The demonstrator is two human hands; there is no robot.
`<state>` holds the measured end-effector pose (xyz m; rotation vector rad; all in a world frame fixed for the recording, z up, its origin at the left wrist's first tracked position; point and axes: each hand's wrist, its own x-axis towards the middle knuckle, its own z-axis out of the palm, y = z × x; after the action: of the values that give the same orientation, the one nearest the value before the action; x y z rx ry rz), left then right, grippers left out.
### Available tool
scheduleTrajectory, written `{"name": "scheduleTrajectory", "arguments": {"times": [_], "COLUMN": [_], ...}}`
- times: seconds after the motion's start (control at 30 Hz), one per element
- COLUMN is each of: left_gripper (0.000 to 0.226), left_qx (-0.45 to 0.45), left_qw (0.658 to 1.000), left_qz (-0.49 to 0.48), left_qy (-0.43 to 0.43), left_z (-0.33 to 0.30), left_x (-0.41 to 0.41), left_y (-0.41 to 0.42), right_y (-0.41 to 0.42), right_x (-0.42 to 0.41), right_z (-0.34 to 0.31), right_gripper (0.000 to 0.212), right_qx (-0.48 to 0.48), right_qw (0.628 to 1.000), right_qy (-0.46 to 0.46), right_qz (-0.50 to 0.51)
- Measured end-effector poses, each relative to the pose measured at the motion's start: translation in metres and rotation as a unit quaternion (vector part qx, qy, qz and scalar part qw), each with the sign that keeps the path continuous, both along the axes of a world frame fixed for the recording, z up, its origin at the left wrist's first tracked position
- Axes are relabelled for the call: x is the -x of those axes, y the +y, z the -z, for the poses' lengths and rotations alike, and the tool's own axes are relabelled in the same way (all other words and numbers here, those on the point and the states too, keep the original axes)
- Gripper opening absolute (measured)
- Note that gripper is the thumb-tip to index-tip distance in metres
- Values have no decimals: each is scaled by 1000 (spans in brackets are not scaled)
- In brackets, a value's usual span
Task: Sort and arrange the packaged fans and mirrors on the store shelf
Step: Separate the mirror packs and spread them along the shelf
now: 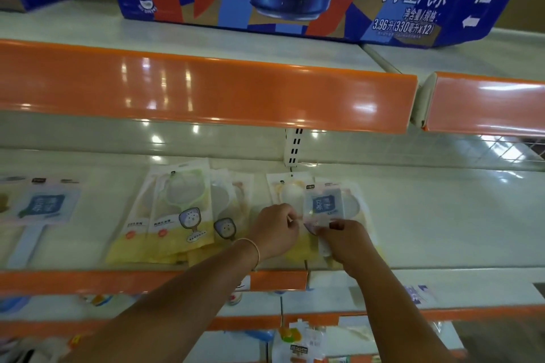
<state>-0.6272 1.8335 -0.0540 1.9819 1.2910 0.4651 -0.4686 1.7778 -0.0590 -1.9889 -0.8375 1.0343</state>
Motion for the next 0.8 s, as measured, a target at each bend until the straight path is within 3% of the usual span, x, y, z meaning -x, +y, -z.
{"name": "scheduleTrajectory", "arguments": {"times": [0.17,0.33,0.53,0.8], "left_gripper": [21,42,28,20], "left_qx": [-16,22,73,72], "left_qw": [999,991,978,972], "left_qz": [-26,-119,-180,-217], "left_qy": [-23,-56,-77,-45], "left_z": [-9,-21,-33,-31], "left_x": [19,56,134,265], "left_y": [4,16,36,50], "right_y": [1,13,31,55], "right_x": [20,69,144,268], "right_z": [-13,-23,-24,-16], "right_gripper": [30,19,27,26], "right_qx": [-17,-40,-77,-45], "right_qw": [996,993,984,975], "right_qy": [89,98,102,106], "right_qz": [-14,-59,-124,-192]}}
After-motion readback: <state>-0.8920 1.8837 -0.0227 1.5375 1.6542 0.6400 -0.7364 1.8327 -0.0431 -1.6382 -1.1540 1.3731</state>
